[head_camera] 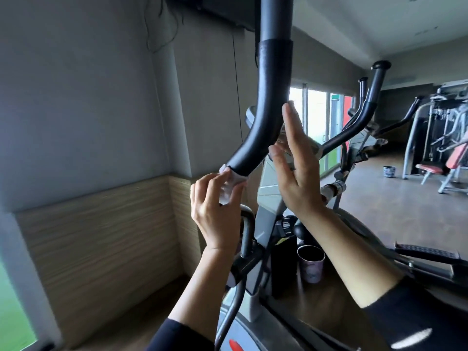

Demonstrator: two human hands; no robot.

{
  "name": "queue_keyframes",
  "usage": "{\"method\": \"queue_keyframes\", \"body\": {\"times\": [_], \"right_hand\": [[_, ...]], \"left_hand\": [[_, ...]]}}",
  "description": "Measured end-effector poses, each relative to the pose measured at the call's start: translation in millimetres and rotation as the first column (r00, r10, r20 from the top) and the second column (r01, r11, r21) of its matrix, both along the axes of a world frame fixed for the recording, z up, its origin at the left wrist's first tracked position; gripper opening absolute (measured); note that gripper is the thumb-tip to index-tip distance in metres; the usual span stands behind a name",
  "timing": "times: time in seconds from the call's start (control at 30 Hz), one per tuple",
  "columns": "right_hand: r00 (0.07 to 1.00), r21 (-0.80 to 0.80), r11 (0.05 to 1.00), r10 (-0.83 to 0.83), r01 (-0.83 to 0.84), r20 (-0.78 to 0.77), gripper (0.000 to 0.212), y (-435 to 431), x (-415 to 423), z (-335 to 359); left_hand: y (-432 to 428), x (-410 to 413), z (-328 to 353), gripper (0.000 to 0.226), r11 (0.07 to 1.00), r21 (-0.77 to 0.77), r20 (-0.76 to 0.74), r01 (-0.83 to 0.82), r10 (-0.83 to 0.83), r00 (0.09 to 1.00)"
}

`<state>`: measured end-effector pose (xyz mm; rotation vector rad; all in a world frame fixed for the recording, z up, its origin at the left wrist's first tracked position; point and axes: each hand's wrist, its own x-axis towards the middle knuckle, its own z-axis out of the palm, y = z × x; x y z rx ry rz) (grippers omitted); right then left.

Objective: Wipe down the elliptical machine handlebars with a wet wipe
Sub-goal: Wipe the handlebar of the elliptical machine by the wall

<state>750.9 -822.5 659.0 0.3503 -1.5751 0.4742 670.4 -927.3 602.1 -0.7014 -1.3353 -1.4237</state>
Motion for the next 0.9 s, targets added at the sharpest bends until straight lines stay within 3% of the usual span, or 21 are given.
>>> {"method": "queue_keyframes", "body": {"times": [0.23,0.53,0.9], "right_hand": [[0.998,0.051,0.998,-0.033,0.036,-0.047,0.044,10.2,-0.1,9.4],[0.995,0.003,0.995,0.097,-0.097,-0.019,0.044,11.5,-1.5,9.8],[0.995,0.007,0.995,0.101,-0.101,-0.007,0.046,10.4,-2.3,5.5]], "left_hand": [[7.6,21.4,23.9,0.027,0.999,0.029,-0.099,-0.040,0.043,0.994],[7.8,29.3,35.0,0.032,1.000,0.010,-0.093,-0.008,0.009,0.996],[7.1,30.8,35.7,0.033,0.999,-0.021,-0.090,-0.030,0.028,0.996]]}}
